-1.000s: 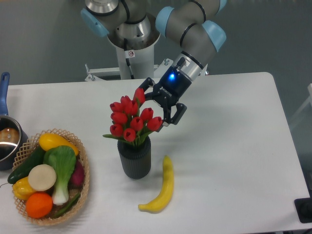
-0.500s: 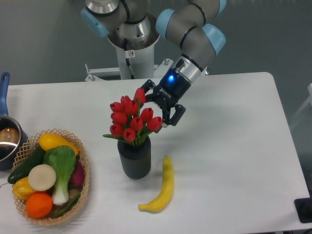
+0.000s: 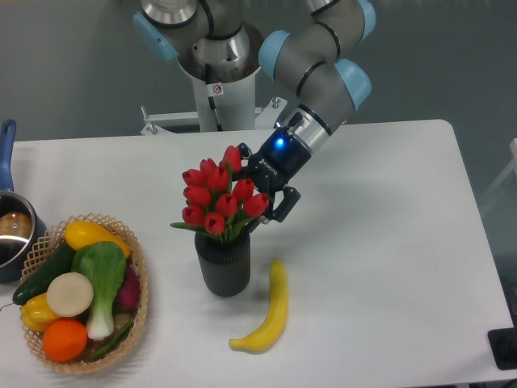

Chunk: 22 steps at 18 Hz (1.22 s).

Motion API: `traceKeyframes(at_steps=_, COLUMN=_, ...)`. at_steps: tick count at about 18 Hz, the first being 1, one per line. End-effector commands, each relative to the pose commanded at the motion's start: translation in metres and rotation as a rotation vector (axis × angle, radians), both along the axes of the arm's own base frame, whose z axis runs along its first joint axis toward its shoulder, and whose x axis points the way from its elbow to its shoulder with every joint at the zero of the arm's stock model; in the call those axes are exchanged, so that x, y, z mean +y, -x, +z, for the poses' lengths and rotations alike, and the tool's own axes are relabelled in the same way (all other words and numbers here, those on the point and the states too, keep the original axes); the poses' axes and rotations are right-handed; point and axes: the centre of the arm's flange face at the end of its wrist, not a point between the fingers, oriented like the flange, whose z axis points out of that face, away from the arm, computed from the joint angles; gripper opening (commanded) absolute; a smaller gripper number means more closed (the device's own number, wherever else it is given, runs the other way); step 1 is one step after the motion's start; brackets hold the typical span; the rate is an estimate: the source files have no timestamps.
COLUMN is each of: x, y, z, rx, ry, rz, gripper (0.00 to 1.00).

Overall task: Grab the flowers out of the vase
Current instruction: 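Close the gripper on the tulip stems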

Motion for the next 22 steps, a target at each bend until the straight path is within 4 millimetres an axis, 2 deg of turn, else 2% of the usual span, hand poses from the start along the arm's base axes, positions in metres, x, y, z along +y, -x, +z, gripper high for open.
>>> traceKeyframes(at_steps=12, x=0.018, y=-0.006, z=0.006, rx=-0.039, ry=-0.045, rz=-0.028, gripper=1.00)
traceKeyframes(at_steps=13, x=0.018, y=-0.006, z=0.006, rx=-0.038, ry=-0.043, rz=-0.028, gripper=0.96)
traceKeyframes(at_steps=16, x=0.017, y=-0.007, z=0.005, rx=-0.040, ry=-0.043, rz=-0.028, gripper=0.71)
traceKeyframes(at_steps=19, x=0.017, y=-0.006, z=0.005, rx=-0.042, ry=-0.044, rz=-0.027, gripper=0.61)
traceKeyframes(at_steps=22, x=0.016, y=-0.005, z=0.005, rx=-0.041, ry=-0.050, rz=-0.024, gripper=0.59)
